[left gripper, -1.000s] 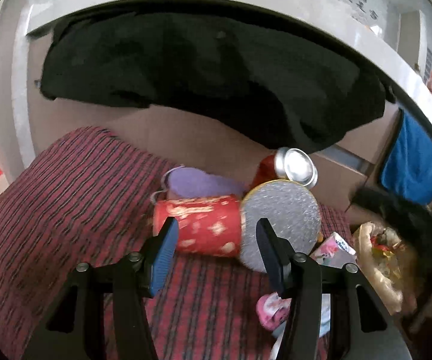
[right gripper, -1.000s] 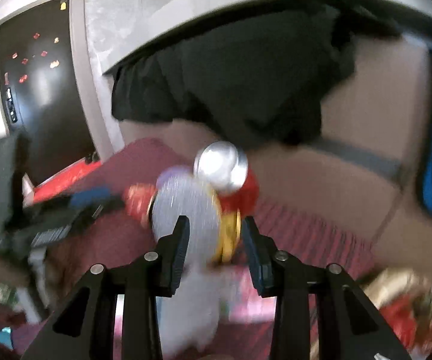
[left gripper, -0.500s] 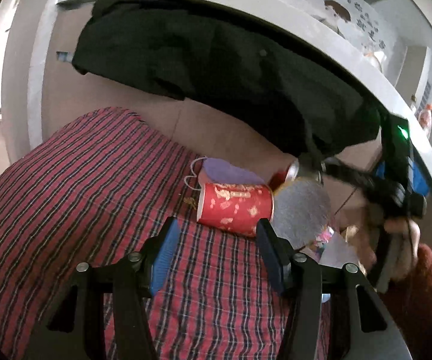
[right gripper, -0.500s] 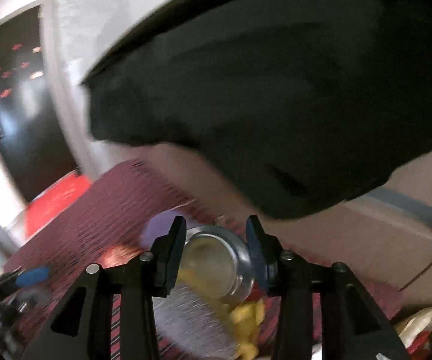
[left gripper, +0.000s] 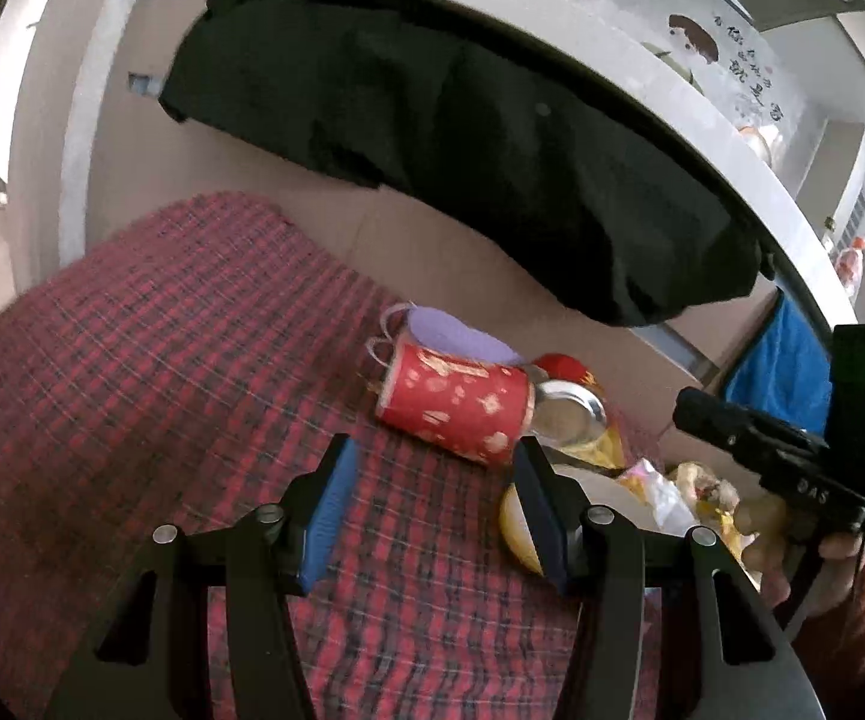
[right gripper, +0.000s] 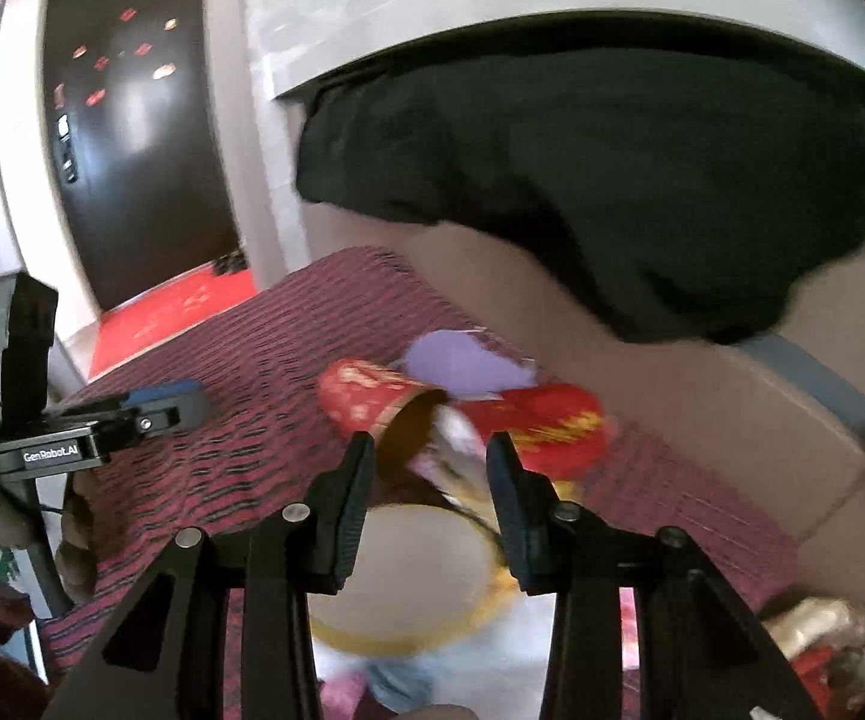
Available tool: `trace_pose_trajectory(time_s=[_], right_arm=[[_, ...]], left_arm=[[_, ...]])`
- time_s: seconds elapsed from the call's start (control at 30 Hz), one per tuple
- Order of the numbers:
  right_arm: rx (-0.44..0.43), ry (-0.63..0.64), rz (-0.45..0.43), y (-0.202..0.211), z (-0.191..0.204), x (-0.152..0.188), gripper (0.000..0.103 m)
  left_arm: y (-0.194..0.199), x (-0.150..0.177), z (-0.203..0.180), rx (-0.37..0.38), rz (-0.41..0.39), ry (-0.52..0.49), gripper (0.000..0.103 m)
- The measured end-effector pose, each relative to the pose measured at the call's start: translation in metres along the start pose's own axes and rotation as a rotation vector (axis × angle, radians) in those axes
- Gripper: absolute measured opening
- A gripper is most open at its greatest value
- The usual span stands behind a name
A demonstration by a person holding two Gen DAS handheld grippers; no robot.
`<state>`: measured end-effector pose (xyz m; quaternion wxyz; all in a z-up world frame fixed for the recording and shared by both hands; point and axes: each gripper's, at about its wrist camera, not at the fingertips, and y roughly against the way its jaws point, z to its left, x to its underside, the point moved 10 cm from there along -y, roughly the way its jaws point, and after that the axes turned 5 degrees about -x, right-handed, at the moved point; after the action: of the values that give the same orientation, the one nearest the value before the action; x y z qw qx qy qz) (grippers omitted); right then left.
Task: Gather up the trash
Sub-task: 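Grasp the glittery yellow-rimmed disc with left tool while right tool grasps the crushed red can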
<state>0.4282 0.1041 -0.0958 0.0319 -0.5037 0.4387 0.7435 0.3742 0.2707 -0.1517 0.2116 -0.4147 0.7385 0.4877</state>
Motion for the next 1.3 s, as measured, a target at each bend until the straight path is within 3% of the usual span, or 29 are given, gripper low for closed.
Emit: trace_pose_trajectory(time_s=[0.17,0.37,0.6,0.87,1.0,1.13,1.3], right_arm=[[0.02,-0.162,0.011,0.008,-0.046,0.017,0.038],[0.036,-0.203,0.002,0.009,-0.064,0.038,0.038],[-0.037,-0.257,0.026,-0.004,-0.058,0.065,0.038],[-0.082,-0.269,0.07,-0.025,-0.041,0.086,0.035],[-0.067,-0.236,0.076,-0.027,-0.035,0.086,0.035],[-0.067,-0.235,0.08,-0.023,-0.032,0.086,0.035],[-0.051,-0.243,-0.018,0.006,-0.034,0.057,0.036]], left_arm=[[-0.021,0.021,-0.036,0.081,0.107,-0.024,0.055],[-0.036,0.056,-0.061,0.138,0.255,0.01,0.055],[-0.05,0.071,-0.066,0.183,0.332,0.169,0.055],[-0.065,0.048,-0.08,0.248,0.317,0.274,0.055],[-0.062,0.032,-0.088,0.246,0.281,0.251,0.053],[-0.067,0.032,-0.089,0.179,0.28,0.186,0.019],[-0.04,0.018,-0.078,0.133,0.166,0.107,0.015]])
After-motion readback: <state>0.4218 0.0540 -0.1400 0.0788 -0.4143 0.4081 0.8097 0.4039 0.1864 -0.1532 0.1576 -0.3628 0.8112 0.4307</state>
